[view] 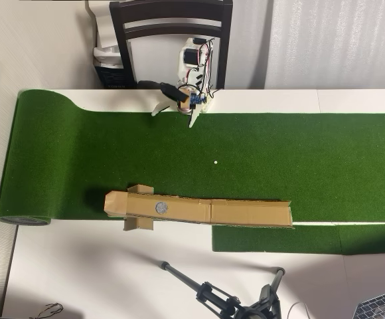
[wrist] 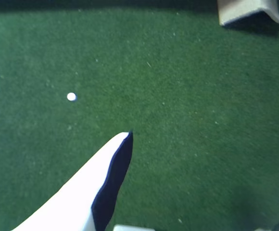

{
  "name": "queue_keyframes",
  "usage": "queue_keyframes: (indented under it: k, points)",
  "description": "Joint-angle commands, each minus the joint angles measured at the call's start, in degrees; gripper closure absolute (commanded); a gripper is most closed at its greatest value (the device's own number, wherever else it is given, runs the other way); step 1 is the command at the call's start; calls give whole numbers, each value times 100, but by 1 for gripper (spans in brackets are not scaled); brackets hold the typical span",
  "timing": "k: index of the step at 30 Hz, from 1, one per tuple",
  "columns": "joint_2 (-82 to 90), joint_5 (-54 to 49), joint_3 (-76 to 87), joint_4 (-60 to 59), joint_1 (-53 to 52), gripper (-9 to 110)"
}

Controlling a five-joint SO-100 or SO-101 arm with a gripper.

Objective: Pick up the golf ball and place it on the gray mark at the back.

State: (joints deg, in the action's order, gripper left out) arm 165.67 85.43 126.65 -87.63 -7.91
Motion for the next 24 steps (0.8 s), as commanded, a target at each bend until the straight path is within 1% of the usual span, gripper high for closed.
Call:
queue_keyframes:
  k: [1,10,16,19,24]
  points:
    - [1063,26,589,466,-44,42]
    - [3278,-53,2092,1081,-62,42]
    - [3023,-62,2540,1784,-62,42]
    - [3032,-62,2892,1925,-62,42]
    - [3067,35,3938,2426,-44,42]
